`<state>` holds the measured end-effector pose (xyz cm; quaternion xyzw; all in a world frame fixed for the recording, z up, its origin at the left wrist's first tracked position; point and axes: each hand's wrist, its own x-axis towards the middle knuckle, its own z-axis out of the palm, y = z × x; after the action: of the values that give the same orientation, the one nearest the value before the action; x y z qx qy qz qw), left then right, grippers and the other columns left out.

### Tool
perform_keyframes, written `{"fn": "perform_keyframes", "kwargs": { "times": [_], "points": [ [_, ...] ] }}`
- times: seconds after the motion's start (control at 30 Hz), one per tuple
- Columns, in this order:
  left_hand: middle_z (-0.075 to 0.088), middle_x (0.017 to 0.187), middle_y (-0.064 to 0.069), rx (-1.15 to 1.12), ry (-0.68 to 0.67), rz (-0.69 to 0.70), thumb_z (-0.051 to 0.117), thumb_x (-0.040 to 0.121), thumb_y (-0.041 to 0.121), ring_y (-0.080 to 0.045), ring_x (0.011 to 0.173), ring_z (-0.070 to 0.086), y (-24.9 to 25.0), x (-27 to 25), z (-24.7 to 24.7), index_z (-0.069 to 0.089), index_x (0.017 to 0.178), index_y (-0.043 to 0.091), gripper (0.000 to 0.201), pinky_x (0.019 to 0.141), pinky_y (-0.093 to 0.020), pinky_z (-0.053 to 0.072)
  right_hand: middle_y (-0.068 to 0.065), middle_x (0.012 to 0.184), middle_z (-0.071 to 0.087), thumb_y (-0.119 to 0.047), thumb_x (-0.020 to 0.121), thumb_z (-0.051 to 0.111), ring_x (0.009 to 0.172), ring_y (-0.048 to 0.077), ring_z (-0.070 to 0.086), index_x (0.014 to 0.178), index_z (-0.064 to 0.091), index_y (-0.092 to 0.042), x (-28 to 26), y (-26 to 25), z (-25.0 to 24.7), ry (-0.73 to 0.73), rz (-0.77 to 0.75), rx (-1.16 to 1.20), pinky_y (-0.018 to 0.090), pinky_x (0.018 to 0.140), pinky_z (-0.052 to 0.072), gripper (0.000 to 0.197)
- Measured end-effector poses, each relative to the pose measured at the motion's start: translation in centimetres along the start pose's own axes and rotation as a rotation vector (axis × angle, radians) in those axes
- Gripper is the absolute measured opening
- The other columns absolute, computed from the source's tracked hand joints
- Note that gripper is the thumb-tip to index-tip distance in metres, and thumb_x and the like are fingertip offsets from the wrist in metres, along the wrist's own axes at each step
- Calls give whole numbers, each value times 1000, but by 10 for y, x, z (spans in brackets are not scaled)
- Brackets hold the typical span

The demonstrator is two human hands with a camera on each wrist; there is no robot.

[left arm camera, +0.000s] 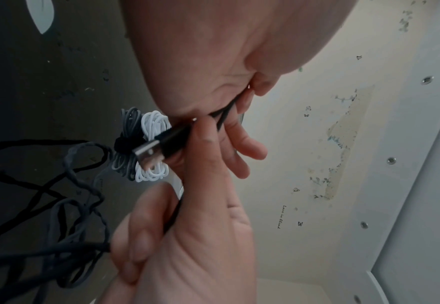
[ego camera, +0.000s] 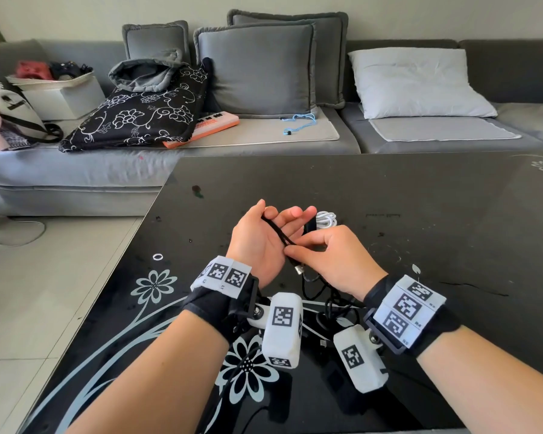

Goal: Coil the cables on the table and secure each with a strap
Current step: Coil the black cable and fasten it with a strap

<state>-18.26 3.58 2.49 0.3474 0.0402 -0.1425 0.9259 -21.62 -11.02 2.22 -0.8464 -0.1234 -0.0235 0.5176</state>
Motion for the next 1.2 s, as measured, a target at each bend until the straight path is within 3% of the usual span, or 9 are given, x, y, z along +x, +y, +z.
{"fn": "perform_keyframes", "kwargs": {
  "times": [0.17, 0.3, 0.4, 0.5, 0.7, 0.87, 0.97, 1.1, 1.2],
  "points": [
    [73, 107, -21, 28, -78, -29, 31, 105, 30, -36, 112, 68, -2, -3, 3, 38, 72, 18, 36, 102, -50, 45, -1, 70, 75, -18, 86, 76, 59, 2, 61, 86, 81, -13, 2, 2, 1, 21, 27, -16, 11, 62, 46, 8],
    [70, 121, -19, 212, -101, -68, 39, 106, 34, -28, 108, 70, -5, -2, 2, 52, 93, 15, 27, 88, -39, 50, 12, 80, 76, -17, 86, 76, 67, 7, 61, 87, 81, -9, 6, 5, -3, 77, 42, 52, 22, 69, 49, 10],
    [68, 127, -16, 378, -129, -59, 41, 106, 22, -24, 104, 66, -13, -4, 3, 59, 107, 10, 22, 86, -34, 53, 6, 91, 77, -11, 86, 75, 78, -1, 65, 91, 81, -8, 8, 7, -7, 140, 33, 117, 9, 75, 48, 8],
    [64, 132, -19, 350, -169, -85, 34, 108, 21, -28, 117, 63, -18, -6, 8, 54, 87, 10, 31, 89, -34, 55, 2, 103, 76, -7, 85, 75, 85, -9, 66, 97, 79, -7, 9, 9, -7, 140, 36, 162, 6, 80, 47, 13],
    [70, 120, -19, 209, -85, -22, 26, 109, 27, -25, 106, 69, -11, -5, 9, 42, 76, 16, 39, 76, -36, 53, -5, 87, 76, -17, 93, 68, 75, -1, 66, 101, 80, -17, 6, 1, -7, 48, -5, 16, 12, 77, 48, 15],
    [71, 84, -11, -55, 36, 52, 28, 109, 29, -28, 97, 72, 5, 5, -3, 45, 77, 15, 39, 98, -43, 49, -6, 56, 58, -24, 95, 64, 49, 2, 44, 89, 80, -16, 5, 2, -10, 21, 9, -49, 12, 53, 37, 19],
    [47, 63, -1, -198, 69, 76, 31, 109, 28, -18, 61, 58, 9, 6, -6, 43, 76, 14, 38, 89, -39, 51, -2, 55, 55, -24, 94, 66, 50, 4, 43, 90, 80, -18, 7, 5, -8, 12, 34, -40, 14, 53, 36, 15],
    [29, 58, 4, -247, 80, 87, 29, 109, 30, -13, 46, 32, 17, 8, -10, 42, 75, 16, 39, 65, -29, 44, 21, 74, 69, -34, 90, 69, 64, 13, 50, 89, 79, -27, 9, 12, -8, -17, 39, -70, 31, 65, 44, 13],
    [26, 59, 5, -189, 82, 98, 30, 109, 30, -12, 46, 26, 19, 9, -13, 42, 74, 17, 39, 51, -25, 39, 5, 52, 54, -25, 91, 70, 45, 6, 43, 86, 78, -19, 9, 11, -13, 4, 39, -74, 17, 52, 36, 12]
  ]
}}
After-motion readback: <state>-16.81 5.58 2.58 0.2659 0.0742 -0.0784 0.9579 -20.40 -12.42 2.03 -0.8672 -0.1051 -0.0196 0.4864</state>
